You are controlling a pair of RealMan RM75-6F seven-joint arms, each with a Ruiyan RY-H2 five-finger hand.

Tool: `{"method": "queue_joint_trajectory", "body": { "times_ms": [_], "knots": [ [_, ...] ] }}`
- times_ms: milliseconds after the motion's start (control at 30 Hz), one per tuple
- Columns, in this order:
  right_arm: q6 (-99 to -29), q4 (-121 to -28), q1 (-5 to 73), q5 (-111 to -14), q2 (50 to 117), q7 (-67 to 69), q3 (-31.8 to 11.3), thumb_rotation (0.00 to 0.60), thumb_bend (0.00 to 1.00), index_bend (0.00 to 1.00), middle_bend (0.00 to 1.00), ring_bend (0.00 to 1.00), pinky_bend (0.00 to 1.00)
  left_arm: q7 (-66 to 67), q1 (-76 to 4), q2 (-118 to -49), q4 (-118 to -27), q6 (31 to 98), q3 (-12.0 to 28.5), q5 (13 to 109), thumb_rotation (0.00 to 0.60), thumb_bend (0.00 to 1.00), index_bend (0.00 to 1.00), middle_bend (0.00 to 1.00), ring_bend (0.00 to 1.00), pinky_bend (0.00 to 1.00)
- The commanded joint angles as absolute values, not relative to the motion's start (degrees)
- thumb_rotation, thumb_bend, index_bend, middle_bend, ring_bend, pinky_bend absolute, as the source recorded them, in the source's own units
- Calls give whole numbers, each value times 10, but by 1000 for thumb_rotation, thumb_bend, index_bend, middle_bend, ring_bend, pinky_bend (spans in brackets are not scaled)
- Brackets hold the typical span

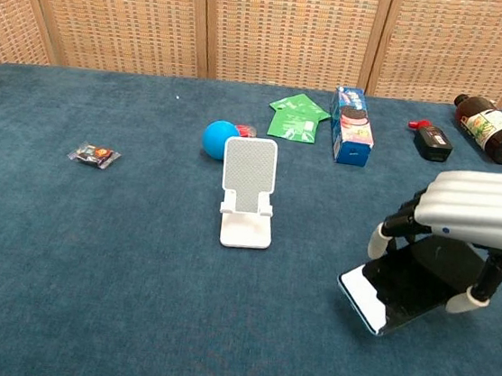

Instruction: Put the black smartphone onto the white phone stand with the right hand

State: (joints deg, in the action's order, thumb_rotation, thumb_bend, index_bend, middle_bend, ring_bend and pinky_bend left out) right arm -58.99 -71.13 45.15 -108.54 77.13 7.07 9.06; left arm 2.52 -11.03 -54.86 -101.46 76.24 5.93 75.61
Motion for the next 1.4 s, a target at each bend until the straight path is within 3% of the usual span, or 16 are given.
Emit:
{"method": "queue_joint_trajectory", "body": {
  "times_ms": [33, 533, 733, 1033, 1400],
  "knots": [
    [-605, -733, 461, -1090, 748, 31, 74, 600, 540, 622, 540, 489, 472, 26, -111, -549, -1015, 761, 59, 755, 600, 0, 0, 0, 0, 0],
    [-578, -791, 557, -1151, 678, -153, 1, 600, 570, 622, 539, 490, 472, 33, -119, -554, -1010, 747, 62, 740, 600, 0, 0, 0, 0, 0],
    [-508, -758, 623, -1175, 713, -236, -28, 600, 572, 621, 539, 492, 472, 31, -125, -556, -1004, 734, 64, 727, 600, 0, 0, 0, 0, 0],
    [-492, -708, 667, -1203, 756, -299, -34, 600, 578, 631, 543, 492, 463, 21, -129, -556, -995, 720, 64, 718, 600, 0, 0, 0, 0, 0],
    [-458, -705, 697, -1214, 781, -391, -39, 600, 589, 639, 547, 471, 212, 18, -132, -556, -988, 711, 65, 708, 600, 0, 0, 0, 0, 0]
  ]
}}
